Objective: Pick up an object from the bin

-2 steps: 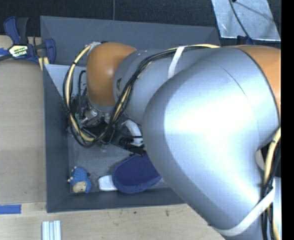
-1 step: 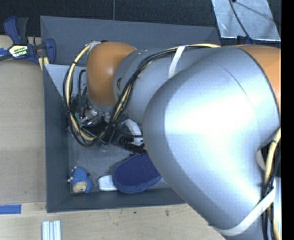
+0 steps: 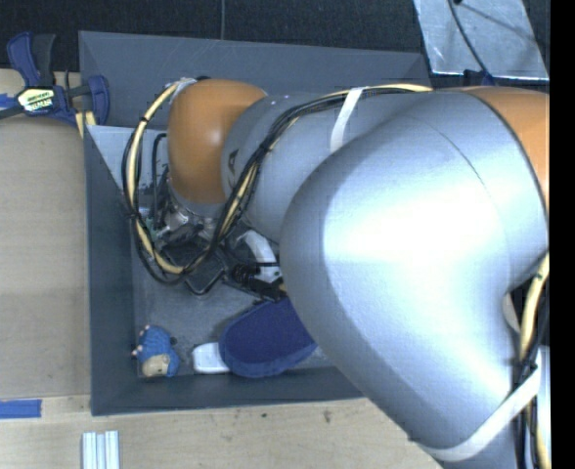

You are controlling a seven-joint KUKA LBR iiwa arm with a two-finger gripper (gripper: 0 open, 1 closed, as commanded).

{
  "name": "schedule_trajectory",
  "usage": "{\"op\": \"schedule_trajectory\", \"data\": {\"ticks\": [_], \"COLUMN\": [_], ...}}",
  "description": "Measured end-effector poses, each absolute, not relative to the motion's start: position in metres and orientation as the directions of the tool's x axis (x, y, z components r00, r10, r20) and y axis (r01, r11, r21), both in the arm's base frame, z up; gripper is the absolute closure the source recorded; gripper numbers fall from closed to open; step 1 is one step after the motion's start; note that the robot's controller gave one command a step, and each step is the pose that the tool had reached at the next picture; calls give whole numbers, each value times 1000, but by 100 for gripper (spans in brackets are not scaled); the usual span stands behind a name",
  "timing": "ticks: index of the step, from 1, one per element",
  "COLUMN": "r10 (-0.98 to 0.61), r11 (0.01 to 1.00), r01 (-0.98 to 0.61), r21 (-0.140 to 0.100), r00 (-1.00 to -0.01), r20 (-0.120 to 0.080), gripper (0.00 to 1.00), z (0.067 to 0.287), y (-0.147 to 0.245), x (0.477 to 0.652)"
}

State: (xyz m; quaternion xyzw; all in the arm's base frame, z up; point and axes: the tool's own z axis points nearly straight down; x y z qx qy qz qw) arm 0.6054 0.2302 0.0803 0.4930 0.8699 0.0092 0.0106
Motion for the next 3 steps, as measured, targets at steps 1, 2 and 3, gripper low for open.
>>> {"op": "schedule_trajectory", "data": {"ticks": [1,2,3], "r10": [856,855,854], "r11": [516,518,521], "r01": [856,855,854], "r21": [-1,-2,-5], "r00": [-516,-518,-521], "r20": [1,1,1], "gripper": [100,100,100], "z": [101,163,182], "y": [230,229,227], "x": [605,605,604]}}
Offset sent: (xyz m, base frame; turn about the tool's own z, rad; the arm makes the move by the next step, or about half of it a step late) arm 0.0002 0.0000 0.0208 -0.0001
